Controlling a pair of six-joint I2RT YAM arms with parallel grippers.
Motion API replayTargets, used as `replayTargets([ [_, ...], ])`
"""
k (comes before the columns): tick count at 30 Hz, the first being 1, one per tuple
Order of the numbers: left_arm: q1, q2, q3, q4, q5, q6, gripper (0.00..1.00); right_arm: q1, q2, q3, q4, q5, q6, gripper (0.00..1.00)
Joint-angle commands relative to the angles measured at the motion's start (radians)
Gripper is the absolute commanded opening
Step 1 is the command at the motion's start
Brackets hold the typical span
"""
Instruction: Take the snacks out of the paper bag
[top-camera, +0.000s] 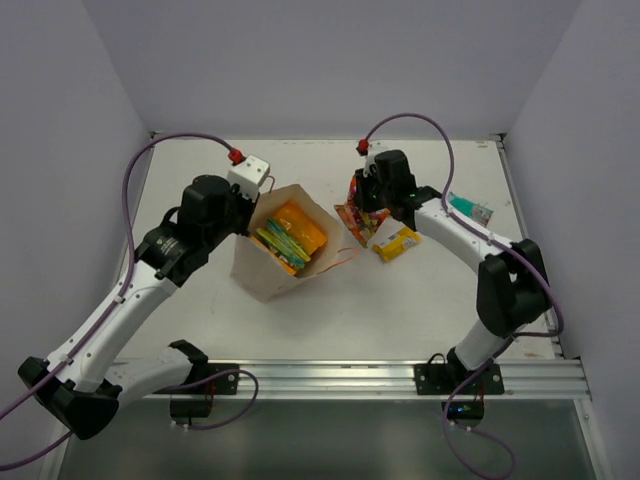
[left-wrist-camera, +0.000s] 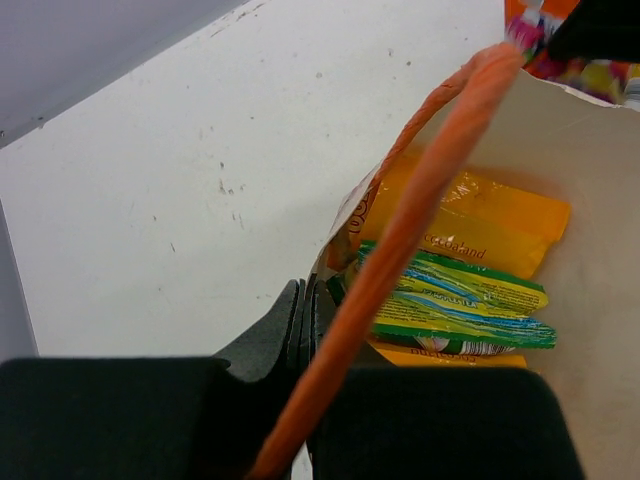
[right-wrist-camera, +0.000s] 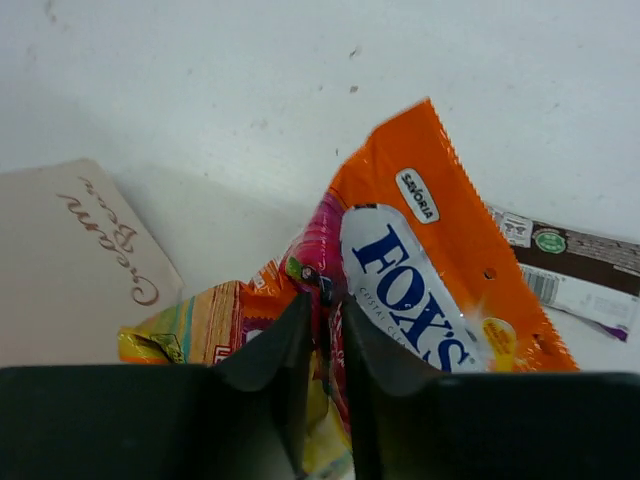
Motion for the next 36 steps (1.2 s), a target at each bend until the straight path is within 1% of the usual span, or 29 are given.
replayTargets([
  [1,-0.004,-0.077,0.044,0.122,-0.057,0.02,0.0,0.018,0.035,0.055,0.077,-0.108,-0.052,0.27],
  [3,-0.006,-0.082,0.039,0.118,-0.06,0.03,0.0,0.031,0.029,0.087,0.021,-0.111,-0.053,0.4],
  [4,-0.004,-0.082,0.037,0.119,-0.056,0.033,0.0,0.034,0.011,0.093,0.007,-0.111,-0.053,0.53],
  [5,-0.004,-0.079,0.034,0.121,-0.054,0.04,0.0,0.037,-0.017,0.097,-0.014,-0.11,-0.05,0.6],
  [6,-0.004,-0.077,0.034,0.122,-0.051,0.047,0.0,0.043,-0.048,0.1,-0.022,-0.11,-0.042,0.65],
  [7,-0.004,-0.074,0.034,0.13,-0.046,0.053,0.0,0.046,-0.115,0.103,-0.033,-0.113,-0.039,0.72],
  [8,-0.004,-0.066,0.037,0.134,-0.045,0.06,0.0,0.052,-0.15,0.116,-0.063,-0.111,-0.039,0.73],
  [10,-0.004,-0.056,0.042,0.144,-0.037,0.081,0.0,0.096,-0.216,0.121,-0.079,-0.09,-0.045,0.73],
  [11,-0.004,-0.045,0.048,0.16,-0.034,0.093,0.0,0.119,-0.276,0.12,-0.079,-0.079,-0.051,0.73],
  [12,-0.003,-0.04,0.051,0.174,-0.036,0.122,0.0,0.173,-0.299,0.113,-0.073,-0.064,-0.061,0.73],
  [13,-0.003,-0.036,0.053,0.205,-0.045,0.142,0.0,0.201,-0.321,0.11,-0.068,-0.036,-0.061,0.73],
  [15,-0.003,-0.014,0.06,0.237,-0.049,0.205,0.0,0.285,-0.365,0.089,-0.047,-0.03,-0.055,0.73],
  [17,-0.004,0.012,0.082,0.272,-0.051,0.247,0.0,0.336,-0.382,0.043,0.014,-0.028,-0.038,0.72],
  [18,-0.003,0.021,0.09,0.282,-0.049,0.283,0.0,0.388,-0.376,0.028,0.036,-0.033,-0.03,0.71],
  [20,-0.003,0.045,0.115,0.311,-0.045,0.316,0.0,0.437,-0.347,0.009,0.073,-0.024,-0.021,0.7],
  [21,-0.003,0.055,0.122,0.318,-0.042,0.335,0.0,0.477,-0.301,0.005,0.083,-0.018,-0.009,0.7],
  [24,-0.003,0.072,0.145,0.32,-0.01,0.343,0.0,0.532,-0.211,-0.026,0.16,0.021,0.03,0.69],
  [27,-0.004,0.046,0.119,0.3,0.05,0.331,0.0,0.548,-0.13,-0.038,0.195,0.033,0.066,0.67],
  [29,-0.003,0.003,0.075,0.292,0.091,0.325,0.0,0.549,-0.1,-0.061,0.263,0.071,0.097,0.63],
  [31,-0.004,-0.032,0.047,0.277,0.13,0.311,0.0,0.548,-0.056,-0.069,0.283,0.099,0.108,0.61],
  [34,-0.004,-0.098,-0.001,0.251,0.164,0.284,0.0,0.548,-0.022,-0.069,0.3,0.14,0.134,0.61],
  [36,-0.004,-0.132,-0.019,0.234,0.176,0.268,0.0,0.548,-0.016,-0.091,0.352,0.151,0.136,0.61],
])
